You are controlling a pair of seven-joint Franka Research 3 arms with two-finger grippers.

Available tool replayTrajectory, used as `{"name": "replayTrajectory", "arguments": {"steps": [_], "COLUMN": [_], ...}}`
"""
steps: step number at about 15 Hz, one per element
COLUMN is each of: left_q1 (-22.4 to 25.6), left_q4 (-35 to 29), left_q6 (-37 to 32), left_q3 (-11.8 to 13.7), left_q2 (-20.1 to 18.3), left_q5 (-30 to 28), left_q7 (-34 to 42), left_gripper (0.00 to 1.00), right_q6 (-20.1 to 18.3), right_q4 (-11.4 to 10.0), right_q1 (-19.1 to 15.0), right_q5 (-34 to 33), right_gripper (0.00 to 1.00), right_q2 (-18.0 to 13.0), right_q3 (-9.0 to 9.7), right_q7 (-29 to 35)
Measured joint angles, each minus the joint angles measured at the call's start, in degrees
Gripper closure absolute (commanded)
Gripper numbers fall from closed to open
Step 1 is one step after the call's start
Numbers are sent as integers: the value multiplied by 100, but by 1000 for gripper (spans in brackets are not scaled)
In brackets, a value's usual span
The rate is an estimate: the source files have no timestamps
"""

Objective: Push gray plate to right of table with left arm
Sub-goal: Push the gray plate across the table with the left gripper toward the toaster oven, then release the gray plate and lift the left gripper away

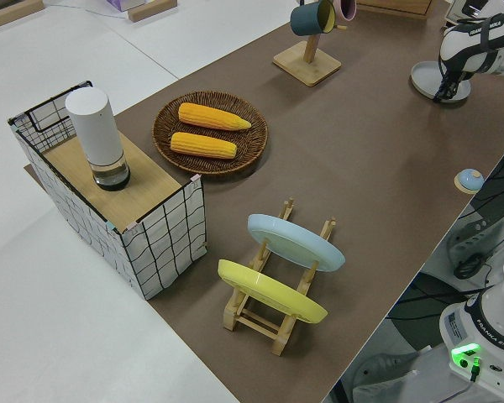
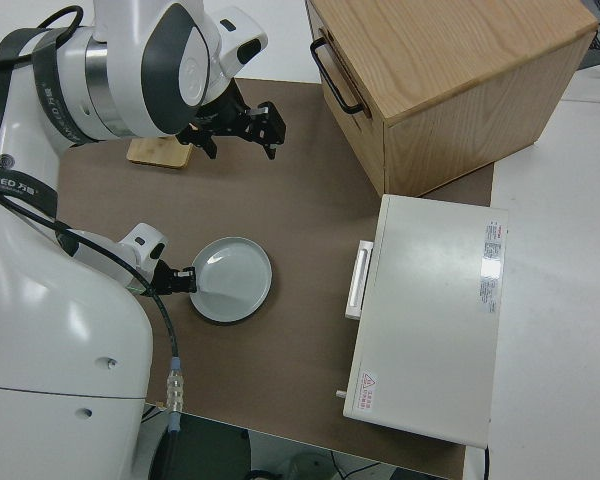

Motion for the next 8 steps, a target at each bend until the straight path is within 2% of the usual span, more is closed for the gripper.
{"name": "replayTrajectory", "arguments": {"steps": [1, 2, 4, 6, 7, 8], "left_q1": [-20, -34, -38, -45, -45, -46], "left_q4": [46, 70, 76, 77, 93, 122], "left_q6": [0, 0, 0, 2, 15, 14], "left_q3": [2, 5, 6, 5, 4, 4], "left_q2": [32, 47, 54, 96, 106, 111], "left_q5": [3, 4, 5, 5, 5, 5], "left_q7": [-18, -29, -36, -40, -47, -53], "left_gripper": [1000, 856, 421, 67, 9, 11], "right_q6": [0, 0, 0, 0, 0, 0], "right_q4": [0, 0, 0, 0, 0, 0], "right_q1": [0, 0, 0, 0, 0, 0], "right_q5": [0, 0, 0, 0, 0, 0], "right_gripper": [17, 17, 17, 17, 17, 17], "right_q2": [0, 0, 0, 0, 0, 0], "right_q3": [0, 0, 0, 0, 0, 0], "right_q7": [0, 0, 0, 0, 0, 0]}}
